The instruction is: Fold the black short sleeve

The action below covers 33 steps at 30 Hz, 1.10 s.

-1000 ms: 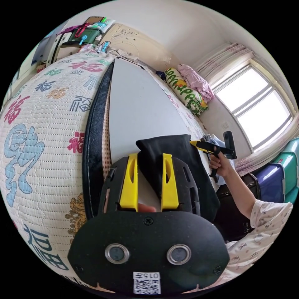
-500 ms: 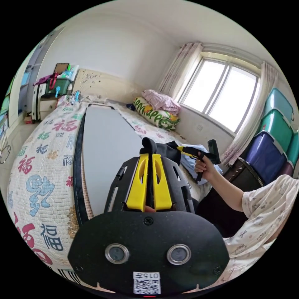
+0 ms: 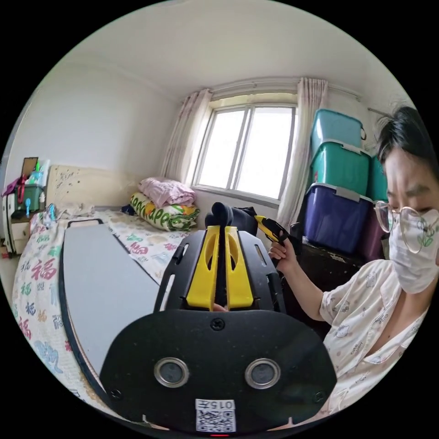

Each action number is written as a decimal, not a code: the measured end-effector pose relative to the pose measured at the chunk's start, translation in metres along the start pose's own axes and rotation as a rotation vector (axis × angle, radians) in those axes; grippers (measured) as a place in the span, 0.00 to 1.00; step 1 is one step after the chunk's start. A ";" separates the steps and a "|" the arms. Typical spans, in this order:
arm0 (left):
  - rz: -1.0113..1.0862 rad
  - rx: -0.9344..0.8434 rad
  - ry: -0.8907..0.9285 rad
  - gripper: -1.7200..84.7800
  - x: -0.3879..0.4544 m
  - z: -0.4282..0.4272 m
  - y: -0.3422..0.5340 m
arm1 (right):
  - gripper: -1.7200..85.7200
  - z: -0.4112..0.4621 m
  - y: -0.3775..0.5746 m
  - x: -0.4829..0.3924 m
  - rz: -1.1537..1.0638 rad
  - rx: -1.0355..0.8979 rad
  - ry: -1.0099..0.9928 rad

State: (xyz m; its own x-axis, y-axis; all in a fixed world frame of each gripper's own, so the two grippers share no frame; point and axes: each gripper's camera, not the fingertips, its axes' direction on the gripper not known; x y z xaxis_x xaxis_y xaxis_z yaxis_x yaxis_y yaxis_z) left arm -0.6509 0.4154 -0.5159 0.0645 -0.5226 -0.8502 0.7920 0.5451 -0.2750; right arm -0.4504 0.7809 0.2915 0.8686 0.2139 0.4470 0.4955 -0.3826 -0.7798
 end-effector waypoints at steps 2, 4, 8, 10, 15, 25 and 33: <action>0.031 0.008 0.044 0.03 0.015 0.031 -0.032 | 0.02 -0.032 -0.021 -0.024 -0.043 0.055 0.051; 0.036 0.012 0.088 0.03 0.022 0.058 -0.052 | 0.02 -0.051 -0.035 -0.037 -0.062 0.094 0.092; 0.027 0.010 0.202 0.03 0.029 0.132 -0.095 | 0.02 -0.076 -0.058 -0.054 -0.172 0.176 0.219; 0.023 -0.003 0.269 0.03 0.027 0.170 -0.113 | 0.02 -0.073 -0.066 -0.043 -0.192 0.202 0.306; -0.068 -0.060 0.317 0.03 -0.007 0.298 -0.145 | 0.02 -0.019 -0.081 0.040 -0.171 0.206 0.494; -0.222 -0.338 -0.088 0.06 -0.089 0.534 -0.088 | 0.01 0.241 -0.036 0.399 0.051 -0.057 0.861; -0.066 -0.501 0.012 0.08 -0.055 0.623 -0.058 | 0.01 0.343 -0.010 0.561 0.226 -0.299 0.886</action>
State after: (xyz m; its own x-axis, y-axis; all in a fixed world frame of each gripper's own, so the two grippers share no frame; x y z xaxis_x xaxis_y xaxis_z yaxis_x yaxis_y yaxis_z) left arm -0.3218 0.0039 -0.1736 0.0146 -0.5609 -0.8278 0.4049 0.7603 -0.5080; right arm 0.0335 1.2132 0.3993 0.5642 -0.6031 0.5639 0.1888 -0.5706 -0.7992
